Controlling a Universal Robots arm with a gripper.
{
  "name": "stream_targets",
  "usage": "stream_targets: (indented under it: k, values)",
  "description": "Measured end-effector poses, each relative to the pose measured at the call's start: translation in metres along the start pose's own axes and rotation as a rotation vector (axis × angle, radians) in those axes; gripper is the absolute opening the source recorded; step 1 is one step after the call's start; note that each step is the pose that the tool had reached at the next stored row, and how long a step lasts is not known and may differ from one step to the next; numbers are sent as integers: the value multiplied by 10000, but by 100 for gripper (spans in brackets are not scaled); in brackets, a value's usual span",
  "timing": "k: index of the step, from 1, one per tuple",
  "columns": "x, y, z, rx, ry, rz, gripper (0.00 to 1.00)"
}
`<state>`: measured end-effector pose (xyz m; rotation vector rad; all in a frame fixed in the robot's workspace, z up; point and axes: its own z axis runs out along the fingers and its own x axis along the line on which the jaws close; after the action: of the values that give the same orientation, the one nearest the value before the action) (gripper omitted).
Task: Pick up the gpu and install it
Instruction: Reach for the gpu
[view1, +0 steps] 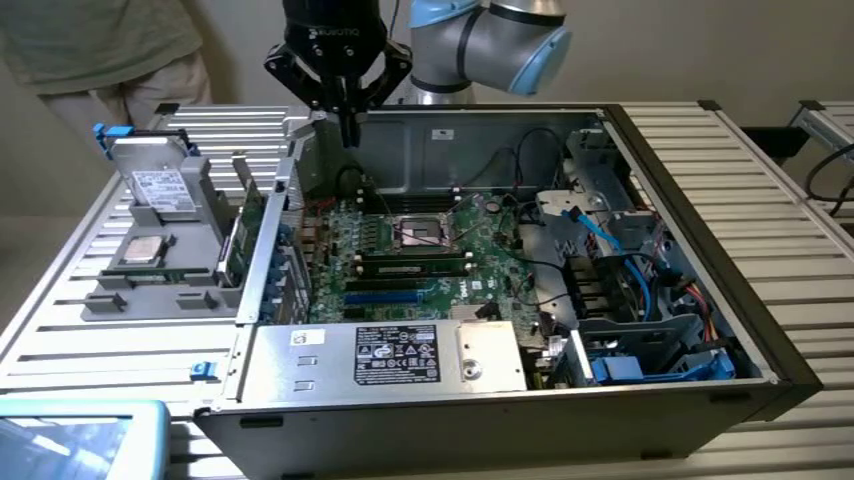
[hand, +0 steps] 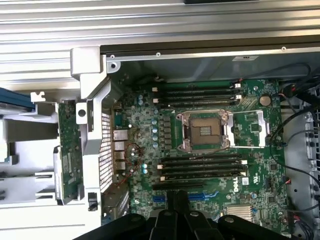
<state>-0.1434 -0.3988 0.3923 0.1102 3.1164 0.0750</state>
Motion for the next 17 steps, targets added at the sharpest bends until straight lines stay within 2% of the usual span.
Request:
stream_targets:
  k: [7,12,17]
  values:
    - [315,-22,1,-3,-36,-1,12]
    - [539,-38,7,-43,-36,0,12]
    - [718,-50,7,-174,-24,3,12]
